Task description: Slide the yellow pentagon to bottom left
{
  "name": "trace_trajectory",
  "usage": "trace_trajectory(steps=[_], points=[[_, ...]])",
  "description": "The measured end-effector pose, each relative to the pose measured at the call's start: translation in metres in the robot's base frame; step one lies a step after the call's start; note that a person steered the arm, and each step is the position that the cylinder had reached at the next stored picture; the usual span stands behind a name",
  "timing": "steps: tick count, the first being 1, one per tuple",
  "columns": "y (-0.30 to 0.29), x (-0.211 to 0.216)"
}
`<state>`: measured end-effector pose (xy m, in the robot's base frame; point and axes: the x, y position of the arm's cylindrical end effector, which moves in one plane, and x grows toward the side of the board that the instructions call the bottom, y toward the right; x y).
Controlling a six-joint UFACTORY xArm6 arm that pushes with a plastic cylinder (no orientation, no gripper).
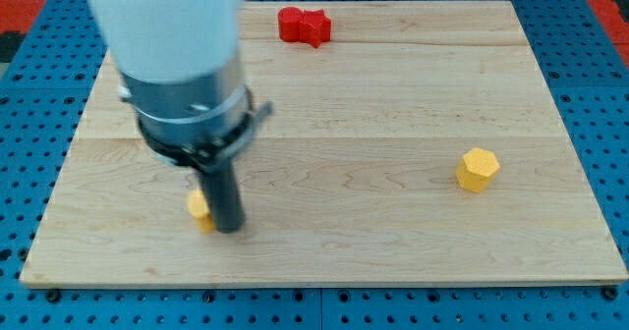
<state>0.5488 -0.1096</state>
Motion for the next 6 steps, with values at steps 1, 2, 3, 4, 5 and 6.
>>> trace_trajectory(steps=[1, 2, 3, 4, 5, 6], points=[[0.000, -0.019], [-0.036, -0.036], [-0.098, -0.011], [-0.050, -0.008], [0.017, 0.002], [0.158, -0.015]])
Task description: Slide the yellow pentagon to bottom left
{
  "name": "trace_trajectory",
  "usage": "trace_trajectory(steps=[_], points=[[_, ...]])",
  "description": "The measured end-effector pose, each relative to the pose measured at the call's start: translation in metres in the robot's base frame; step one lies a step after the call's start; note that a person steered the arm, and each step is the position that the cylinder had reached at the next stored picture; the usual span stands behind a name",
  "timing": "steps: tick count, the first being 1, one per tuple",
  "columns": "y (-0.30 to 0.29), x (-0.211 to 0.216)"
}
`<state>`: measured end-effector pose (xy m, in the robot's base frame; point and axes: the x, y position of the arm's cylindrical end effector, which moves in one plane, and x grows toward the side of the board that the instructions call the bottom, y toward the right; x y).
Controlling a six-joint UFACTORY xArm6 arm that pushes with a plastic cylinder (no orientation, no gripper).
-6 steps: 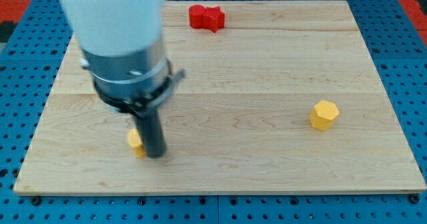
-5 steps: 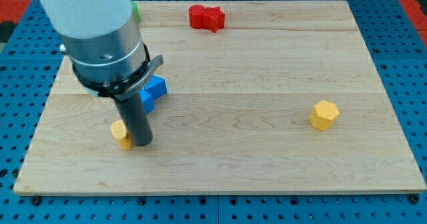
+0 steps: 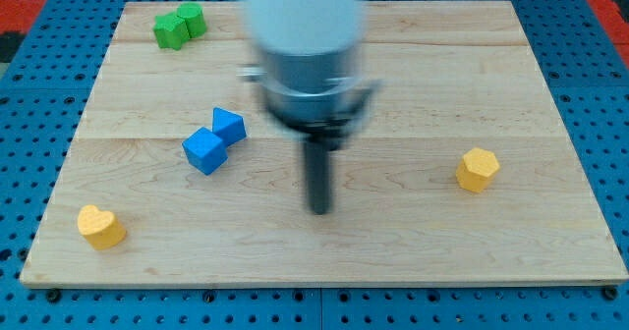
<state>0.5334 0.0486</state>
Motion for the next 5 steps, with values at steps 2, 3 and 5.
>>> trace_trajectory(steps=[2, 3, 5], points=[[0.208, -0.042], [0.106, -0.043], [0.071, -0.020]])
